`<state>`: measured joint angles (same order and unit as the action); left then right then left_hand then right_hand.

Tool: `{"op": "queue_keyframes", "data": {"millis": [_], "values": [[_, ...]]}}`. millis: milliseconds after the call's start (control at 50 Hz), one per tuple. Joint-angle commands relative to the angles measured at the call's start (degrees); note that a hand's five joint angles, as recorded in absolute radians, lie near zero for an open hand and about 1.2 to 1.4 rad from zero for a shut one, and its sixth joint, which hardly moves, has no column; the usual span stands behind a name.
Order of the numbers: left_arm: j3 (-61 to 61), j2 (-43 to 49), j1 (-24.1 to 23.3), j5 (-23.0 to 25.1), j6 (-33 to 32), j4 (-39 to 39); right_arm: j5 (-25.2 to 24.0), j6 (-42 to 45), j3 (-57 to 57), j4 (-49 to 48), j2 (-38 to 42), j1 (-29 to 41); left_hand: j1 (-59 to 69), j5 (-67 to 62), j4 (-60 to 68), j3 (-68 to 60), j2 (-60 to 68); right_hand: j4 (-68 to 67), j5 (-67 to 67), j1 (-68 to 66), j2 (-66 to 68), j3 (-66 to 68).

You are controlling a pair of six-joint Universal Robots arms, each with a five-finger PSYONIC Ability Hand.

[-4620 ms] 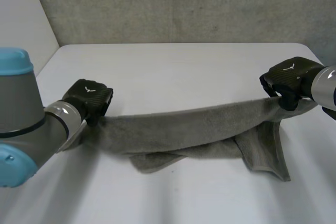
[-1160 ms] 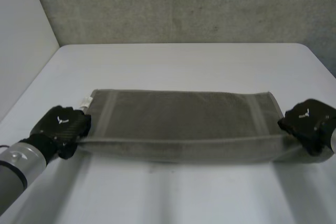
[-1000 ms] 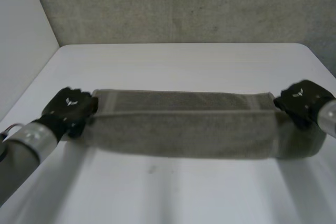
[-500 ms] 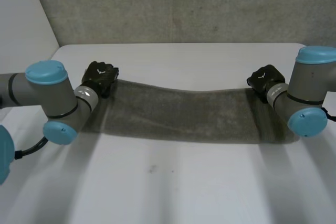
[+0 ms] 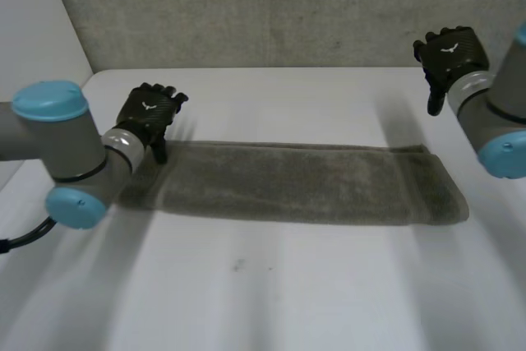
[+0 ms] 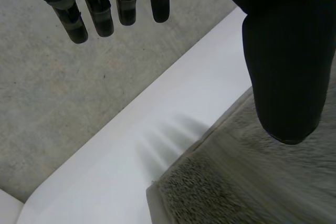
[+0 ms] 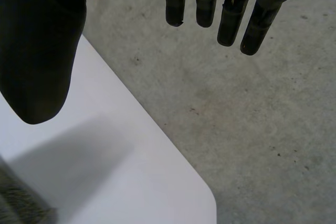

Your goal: Fold the towel.

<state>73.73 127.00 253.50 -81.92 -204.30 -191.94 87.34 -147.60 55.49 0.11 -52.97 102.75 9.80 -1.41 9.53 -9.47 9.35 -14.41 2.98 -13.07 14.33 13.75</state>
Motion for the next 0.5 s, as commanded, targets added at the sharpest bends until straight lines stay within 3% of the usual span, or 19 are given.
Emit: {"op": "queue_keyframes", "data": {"millis": [20,120,220,360,500], "values": [[12.23,-11.16,0.41,0.10,2.16,-1.16,-1.83,-0.67,14.82,1.38,-11.54,-0.71,0.20,1.41,0.47,-0.53,0.65,4.41,-2.98,3.07,-4.33,-3.75],[21.70,-18.18,0.59,0.10,9.08,-4.14,-3.84,-0.93,30.16,1.82,-18.65,-2.99,0.20,1.41,0.47,-0.53,0.65,4.41,-2.98,3.07,-4.33,-3.75],[26.72,-22.14,0.50,0.19,13.05,-6.86,-4.98,-0.76,39.40,0.59,-20.24,-4.75,0.20,1.41,0.47,-0.53,0.65,1.66,-0.24,0.33,-1.58,-1.00],[30.60,-23.29,0.59,0.10,13.67,-11.70,-10.87,-0.23,47.94,-8.00,-18.76,-7.83,0.20,1.41,0.47,-0.53,0.65,-4.92,6.34,-6.25,4.99,5.57],[31.13,-22.94,0.94,0.10,13.67,-12.41,-10.70,0.47,48.31,-16.01,-13.31,-8.36,0.20,1.41,0.47,-0.53,0.65,-14.51,15.93,-15.84,14.59,15.17]]}}
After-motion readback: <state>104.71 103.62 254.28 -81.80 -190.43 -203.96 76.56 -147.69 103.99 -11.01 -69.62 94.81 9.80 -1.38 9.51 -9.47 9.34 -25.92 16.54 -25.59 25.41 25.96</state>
